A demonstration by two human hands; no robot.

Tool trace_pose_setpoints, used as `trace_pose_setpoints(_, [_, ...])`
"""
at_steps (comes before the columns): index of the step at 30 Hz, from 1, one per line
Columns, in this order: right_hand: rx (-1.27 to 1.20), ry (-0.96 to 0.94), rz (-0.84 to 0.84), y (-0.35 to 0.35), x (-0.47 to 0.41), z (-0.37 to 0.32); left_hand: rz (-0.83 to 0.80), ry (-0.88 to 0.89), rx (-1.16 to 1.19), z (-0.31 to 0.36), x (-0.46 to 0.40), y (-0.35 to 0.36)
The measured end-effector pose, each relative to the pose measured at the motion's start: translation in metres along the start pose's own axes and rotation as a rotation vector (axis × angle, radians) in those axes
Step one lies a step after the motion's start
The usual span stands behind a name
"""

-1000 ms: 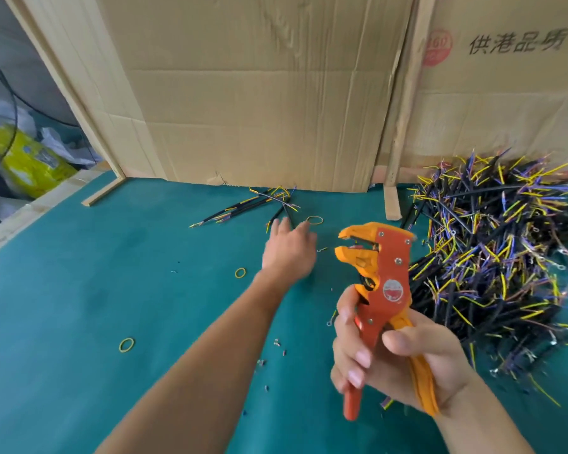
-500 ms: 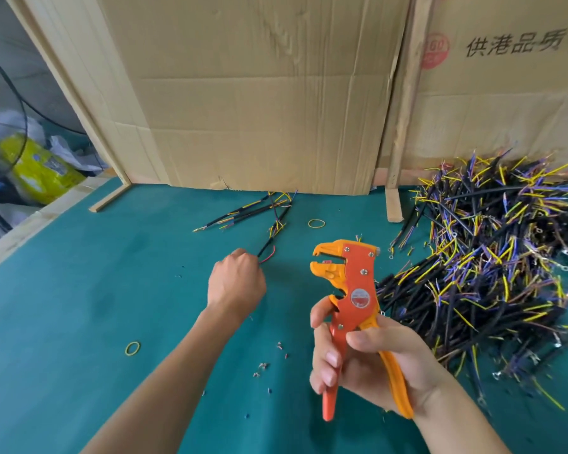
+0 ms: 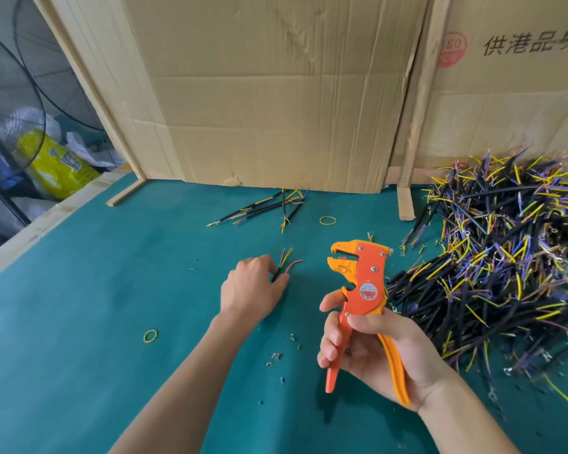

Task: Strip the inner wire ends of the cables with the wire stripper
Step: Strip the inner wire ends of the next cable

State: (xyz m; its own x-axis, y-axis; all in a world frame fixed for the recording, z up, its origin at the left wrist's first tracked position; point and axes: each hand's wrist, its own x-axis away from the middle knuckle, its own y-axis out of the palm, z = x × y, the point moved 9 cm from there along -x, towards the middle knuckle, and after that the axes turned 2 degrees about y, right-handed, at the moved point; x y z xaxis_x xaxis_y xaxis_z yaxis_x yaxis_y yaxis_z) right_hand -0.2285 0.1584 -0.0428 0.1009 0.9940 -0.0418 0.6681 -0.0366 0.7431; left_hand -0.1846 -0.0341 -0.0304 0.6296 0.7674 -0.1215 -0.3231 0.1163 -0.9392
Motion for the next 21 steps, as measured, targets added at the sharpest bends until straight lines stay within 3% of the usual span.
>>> trace_pose_setpoints(6, [0.042, 0.016, 0.017, 0.002, -0.002, 0.001, -0.027, -0.127, 0.169, -0.004, -0.005, 0.016])
trace_pose_setpoints(12, [0.081, 0.035, 0.043, 0.002, -0.003, 0.002, -0.142, -0.100, 0.062, 0.005, -0.021, 0.010])
trace_pose_setpoints(15, [0.088, 0.034, 0.064, 0.000, -0.003, 0.002, -0.074, -0.109, 0.100, 0.009, -0.025, -0.005])
trace_pose_setpoints(18, [0.096, 0.026, 0.088, -0.003, -0.004, 0.001, 0.063, -0.085, 0.313, 0.019, -0.017, -0.024])
trace_pose_setpoints(21, [0.061, 0.009, 0.088, -0.002, -0.004, -0.001, 0.113, -0.094, 0.754, 0.038, 0.015, -0.019])
